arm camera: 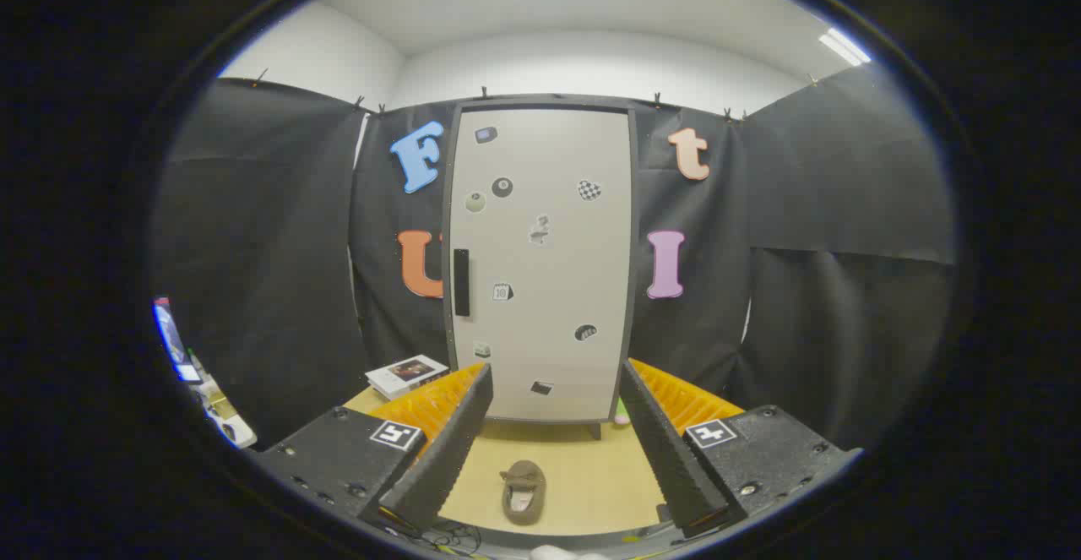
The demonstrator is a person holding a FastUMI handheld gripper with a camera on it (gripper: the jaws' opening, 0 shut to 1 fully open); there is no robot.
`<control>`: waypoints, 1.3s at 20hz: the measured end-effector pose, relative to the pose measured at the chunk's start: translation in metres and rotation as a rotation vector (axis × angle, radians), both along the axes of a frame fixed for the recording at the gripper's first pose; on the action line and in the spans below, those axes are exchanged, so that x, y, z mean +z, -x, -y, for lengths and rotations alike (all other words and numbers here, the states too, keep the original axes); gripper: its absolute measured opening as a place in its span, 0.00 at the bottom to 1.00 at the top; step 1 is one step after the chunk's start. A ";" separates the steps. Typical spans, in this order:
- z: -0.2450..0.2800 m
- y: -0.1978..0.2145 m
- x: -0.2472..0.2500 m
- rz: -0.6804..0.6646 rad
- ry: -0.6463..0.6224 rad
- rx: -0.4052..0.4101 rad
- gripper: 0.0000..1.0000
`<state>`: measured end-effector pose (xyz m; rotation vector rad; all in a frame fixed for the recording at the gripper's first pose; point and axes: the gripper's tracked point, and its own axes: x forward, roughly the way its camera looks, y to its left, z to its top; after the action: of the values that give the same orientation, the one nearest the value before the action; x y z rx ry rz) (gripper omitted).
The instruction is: Open the shoe cabinet door, grab the shoes and put them into the shoe cabinet, then close the shoe cabinet door.
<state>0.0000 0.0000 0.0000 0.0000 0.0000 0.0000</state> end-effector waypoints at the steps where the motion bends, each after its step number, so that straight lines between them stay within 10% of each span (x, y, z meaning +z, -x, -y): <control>1: 0.003 0.001 -0.002 -0.003 -0.003 -0.009 0.99; 26: 0.000 0.011 0.005 0.017 0.006 -0.057 0.99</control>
<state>-0.0114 -0.0001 0.0050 -0.0058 -0.0167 -0.0575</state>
